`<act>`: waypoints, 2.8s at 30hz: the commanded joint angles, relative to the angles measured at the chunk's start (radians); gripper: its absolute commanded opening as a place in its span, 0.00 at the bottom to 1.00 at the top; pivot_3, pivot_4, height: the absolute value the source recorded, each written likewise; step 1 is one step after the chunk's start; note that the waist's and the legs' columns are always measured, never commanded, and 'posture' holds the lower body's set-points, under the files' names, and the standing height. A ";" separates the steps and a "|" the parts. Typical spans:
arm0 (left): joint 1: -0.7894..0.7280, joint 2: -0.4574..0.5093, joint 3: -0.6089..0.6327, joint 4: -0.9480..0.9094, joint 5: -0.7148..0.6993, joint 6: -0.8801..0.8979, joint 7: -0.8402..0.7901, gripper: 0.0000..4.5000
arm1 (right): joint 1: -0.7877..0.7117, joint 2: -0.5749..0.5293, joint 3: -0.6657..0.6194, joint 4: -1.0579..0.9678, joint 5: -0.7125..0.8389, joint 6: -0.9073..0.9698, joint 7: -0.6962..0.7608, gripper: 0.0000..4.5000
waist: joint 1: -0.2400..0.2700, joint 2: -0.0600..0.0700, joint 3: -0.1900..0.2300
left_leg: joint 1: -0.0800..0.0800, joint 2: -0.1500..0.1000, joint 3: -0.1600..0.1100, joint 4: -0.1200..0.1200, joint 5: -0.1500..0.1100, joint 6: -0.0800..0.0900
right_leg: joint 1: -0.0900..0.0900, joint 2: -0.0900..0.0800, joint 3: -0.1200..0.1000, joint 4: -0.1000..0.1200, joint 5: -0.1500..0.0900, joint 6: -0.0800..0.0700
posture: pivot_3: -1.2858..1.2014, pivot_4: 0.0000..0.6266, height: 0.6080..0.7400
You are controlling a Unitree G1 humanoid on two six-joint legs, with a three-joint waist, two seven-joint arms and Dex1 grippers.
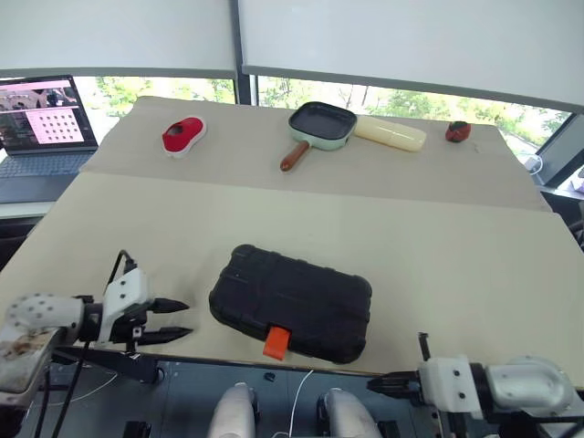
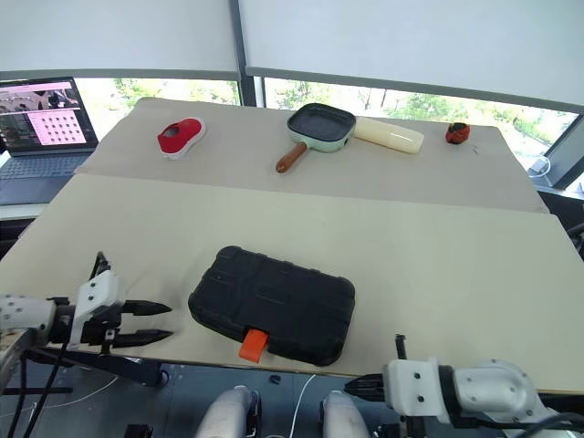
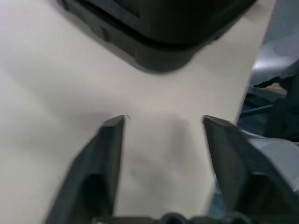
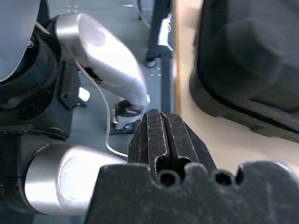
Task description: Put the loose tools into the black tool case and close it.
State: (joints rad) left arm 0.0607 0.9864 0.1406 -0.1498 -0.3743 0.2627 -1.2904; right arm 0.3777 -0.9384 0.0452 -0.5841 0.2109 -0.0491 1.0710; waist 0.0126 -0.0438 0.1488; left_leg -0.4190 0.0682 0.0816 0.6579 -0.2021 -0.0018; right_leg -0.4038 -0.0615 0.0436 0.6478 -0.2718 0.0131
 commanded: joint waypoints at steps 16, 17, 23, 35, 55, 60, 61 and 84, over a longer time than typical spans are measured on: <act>-0.152 -0.056 -0.185 -0.145 -0.015 0.080 -0.037 0.10 | -0.262 0.124 0.023 0.104 -0.042 0.182 -0.138 0.00 | 0.001 0.001 0.001 | -0.004 0.000 0.000 0.002 0.000 0.000 | -0.002 0.002 0.000 0.000 0.008 0.012 | 0.52 0.24 1.00; -0.150 -0.026 -0.176 -0.109 0.000 0.055 -0.065 0.10 | -0.247 0.115 0.004 0.103 -0.033 0.179 -0.133 0.00 | 0.000 0.001 0.001 | -0.004 0.000 0.000 0.002 0.000 0.000 | -0.003 0.002 0.000 0.000 0.008 0.012 | 0.52 0.24 1.00; -0.403 0.005 -0.233 0.333 0.165 -0.129 -0.114 0.10 | -0.186 0.106 -0.011 0.098 -0.041 0.151 -0.125 0.00 | 0.002 0.001 0.001 | -0.003 0.001 0.000 0.001 0.000 0.000 | -0.003 0.004 0.000 0.001 0.007 0.012 | 0.52 0.24 1.00; -0.918 -0.444 -0.339 0.992 0.366 -0.415 0.118 0.10 | -0.178 0.134 0.009 0.116 -0.083 0.134 -0.165 0.00 | 0.000 -0.001 0.000 | -0.011 -0.003 -0.002 0.007 -0.001 0.004 | -0.002 0.003 0.001 -0.001 0.011 0.018 | 0.52 0.24 1.00; -0.599 -0.305 -0.304 0.398 0.175 -0.089 -0.204 0.10 | -0.355 0.252 -0.057 0.255 -0.106 0.252 -0.337 0.00 | -0.020 0.000 0.001 | -0.010 -0.002 -0.003 0.007 -0.001 0.004 | -0.003 0.003 0.001 0.000 0.011 0.018 | 0.52 0.24 1.00; -0.686 -0.297 -0.255 0.367 0.115 0.034 -0.186 0.10 | -0.284 0.193 -0.111 0.161 0.009 0.326 -0.234 0.00 | -0.009 0.000 0.001 | -0.011 -0.002 -0.003 0.007 -0.001 0.004 | -0.003 0.003 0.001 0.001 0.011 0.018 | 0.52 0.24 1.00; -0.709 -0.299 -0.247 0.354 0.090 0.074 -0.187 0.10 | -0.267 0.178 -0.122 0.134 0.040 0.346 -0.208 0.00 | -0.005 0.000 0.001 | -0.011 -0.002 -0.003 0.007 -0.001 0.004 | -0.003 0.003 0.001 0.001 0.011 0.018 | 0.52 0.24 1.00; -0.740 -0.435 -0.544 0.360 0.268 -0.208 -0.170 0.10 | -0.291 0.104 0.031 -0.098 0.193 0.632 -0.262 0.00 | -0.004 0.003 -0.004 | -0.003 -0.002 -0.006 0.008 -0.001 0.004 | 0.006 0.004 0.001 0.000 0.010 0.018 | 0.52 0.24 1.00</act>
State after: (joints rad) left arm -0.7030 0.5382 -0.3702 0.1959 -0.1460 0.0289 -1.4565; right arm 0.0953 -0.8369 0.0593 -0.6787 0.4240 0.5808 0.8216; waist 0.0089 -0.0407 0.1449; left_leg -0.4217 0.0657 0.0756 0.6660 -0.2032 0.0025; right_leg -0.3980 -0.0571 0.0446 0.6477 -0.2614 0.0307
